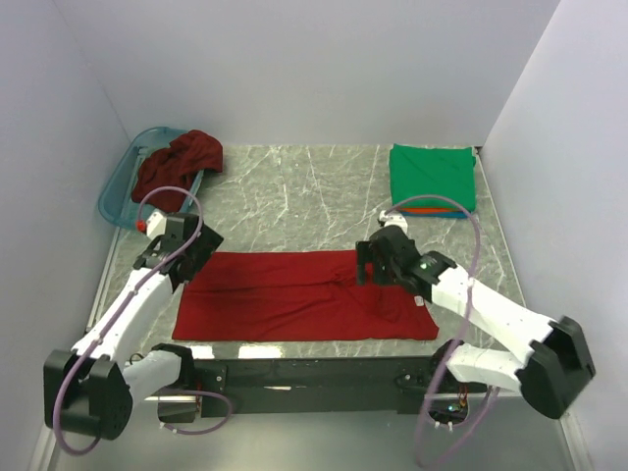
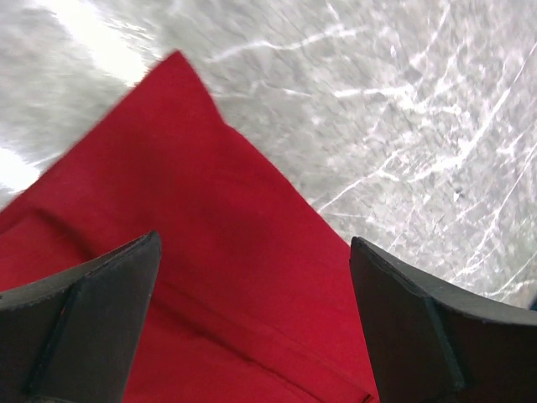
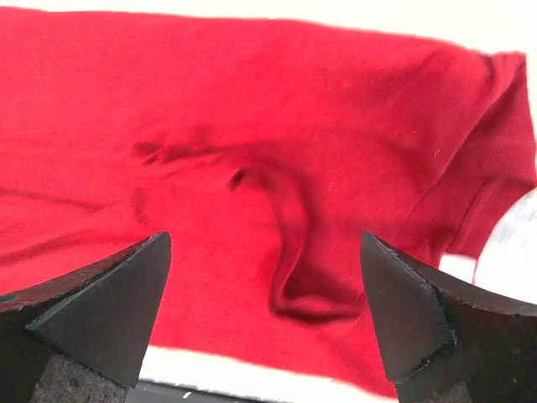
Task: Fold and stack the t-shirts
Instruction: Fold the tshirt
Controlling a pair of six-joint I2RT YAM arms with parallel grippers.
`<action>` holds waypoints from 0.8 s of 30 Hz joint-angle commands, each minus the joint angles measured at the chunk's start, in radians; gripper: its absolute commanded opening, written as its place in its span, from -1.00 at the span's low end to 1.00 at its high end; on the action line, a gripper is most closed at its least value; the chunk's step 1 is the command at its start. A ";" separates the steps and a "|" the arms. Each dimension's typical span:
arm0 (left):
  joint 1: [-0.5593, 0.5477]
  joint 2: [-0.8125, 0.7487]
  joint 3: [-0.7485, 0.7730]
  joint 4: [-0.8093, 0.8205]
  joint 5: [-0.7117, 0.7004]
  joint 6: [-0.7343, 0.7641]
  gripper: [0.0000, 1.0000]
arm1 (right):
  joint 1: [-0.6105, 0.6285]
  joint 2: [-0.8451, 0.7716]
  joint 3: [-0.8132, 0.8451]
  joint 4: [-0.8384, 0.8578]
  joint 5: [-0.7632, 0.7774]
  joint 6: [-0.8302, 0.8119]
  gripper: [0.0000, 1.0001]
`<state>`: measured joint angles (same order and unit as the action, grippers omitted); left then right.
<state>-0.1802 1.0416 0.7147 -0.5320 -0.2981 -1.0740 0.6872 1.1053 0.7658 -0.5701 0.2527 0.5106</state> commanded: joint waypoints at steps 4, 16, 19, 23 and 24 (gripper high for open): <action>-0.002 0.096 -0.053 0.222 0.143 0.077 0.99 | -0.121 0.128 0.029 0.191 -0.249 -0.265 1.00; 0.004 0.212 -0.129 0.362 0.175 0.161 0.99 | -0.141 0.361 0.059 0.205 -0.340 -0.267 0.99; 0.011 0.232 -0.126 0.353 0.159 0.171 0.99 | -0.141 0.387 0.061 0.208 -0.418 -0.258 0.99; 0.024 0.238 -0.133 0.360 0.171 0.169 0.99 | -0.124 0.375 0.049 0.205 -0.530 -0.209 0.99; 0.027 0.233 -0.138 0.365 0.174 0.166 0.99 | -0.111 0.351 0.043 0.202 -0.535 -0.199 0.99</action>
<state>-0.1635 1.2812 0.5877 -0.2119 -0.1276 -0.9283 0.5564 1.4940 0.8059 -0.3946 -0.1909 0.2729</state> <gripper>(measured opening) 0.994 0.994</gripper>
